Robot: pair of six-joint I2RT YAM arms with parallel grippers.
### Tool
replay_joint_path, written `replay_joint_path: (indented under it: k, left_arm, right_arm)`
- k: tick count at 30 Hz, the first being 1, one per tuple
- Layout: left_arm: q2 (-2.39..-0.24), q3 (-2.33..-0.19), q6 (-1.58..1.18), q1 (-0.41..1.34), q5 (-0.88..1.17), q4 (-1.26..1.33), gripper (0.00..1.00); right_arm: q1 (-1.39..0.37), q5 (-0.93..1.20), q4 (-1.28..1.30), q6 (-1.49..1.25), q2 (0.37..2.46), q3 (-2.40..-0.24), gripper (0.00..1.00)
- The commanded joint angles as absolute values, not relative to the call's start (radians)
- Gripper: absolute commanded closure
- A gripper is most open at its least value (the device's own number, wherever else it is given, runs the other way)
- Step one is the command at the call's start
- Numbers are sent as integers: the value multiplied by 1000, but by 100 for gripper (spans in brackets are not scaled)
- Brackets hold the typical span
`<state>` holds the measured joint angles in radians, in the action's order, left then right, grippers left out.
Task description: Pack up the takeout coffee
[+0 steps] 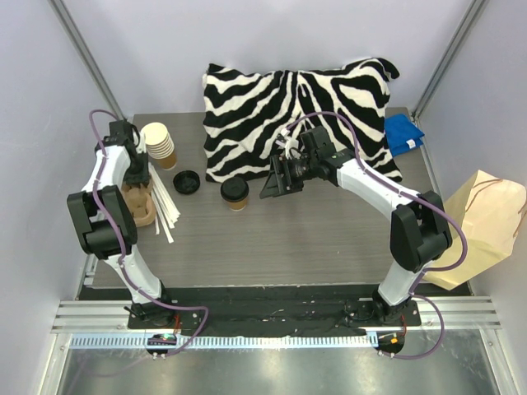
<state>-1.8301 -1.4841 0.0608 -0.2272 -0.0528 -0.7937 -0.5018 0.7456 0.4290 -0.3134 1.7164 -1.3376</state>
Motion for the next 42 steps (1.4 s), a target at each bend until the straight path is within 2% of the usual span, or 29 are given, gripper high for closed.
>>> replay_joint_path:
  k: [1,4,10,15,18,21,35,36,37,40,42]
  left_arm:
    - [-1844,-1505,71,-224,-64,-755,72]
    - [-1844,-1496,74,-224,-61,-747,73]
    - [-1838,-1486,80,-225,-64,-747,83]
    - [-1833,-1474,81,-225,-55,-747,84]
    - [-1832,-1474,80,-225,-46,-744,89]
    - [-1827,-1482,86,-226,-37,-742,99]
    - [-1753,-1502,146,-227,-21,-779,100]
    - [-1758,-1512,150,-227,-20,-788,98]
    - [-1764,-1517,156,-227,-18,-798,79]
    - [-1787,-1532,166,-227,-15,-819,50]
    - [-1805,-1539,167,-227,-14,-819,46]
  right_arm:
    - [-499,769,391,-314,1720,-1330,27]
    - [-497,769,390,-316,1720,-1331,27]
    - [-492,776,390,-322,1727,-1333,27]
    - [-489,781,387,-325,1729,-1335,28]
    - [-488,781,387,-325,1727,-1332,28]
    - [-486,781,387,-324,1726,-1331,28]
    - [-486,795,379,-331,1730,-1328,29]
    - [-485,795,379,-331,1732,-1330,29]
    - [-486,796,379,-334,1732,-1331,30]
    - [-486,796,376,-334,1732,-1331,29]
    - [-486,796,379,-333,1732,-1330,29]
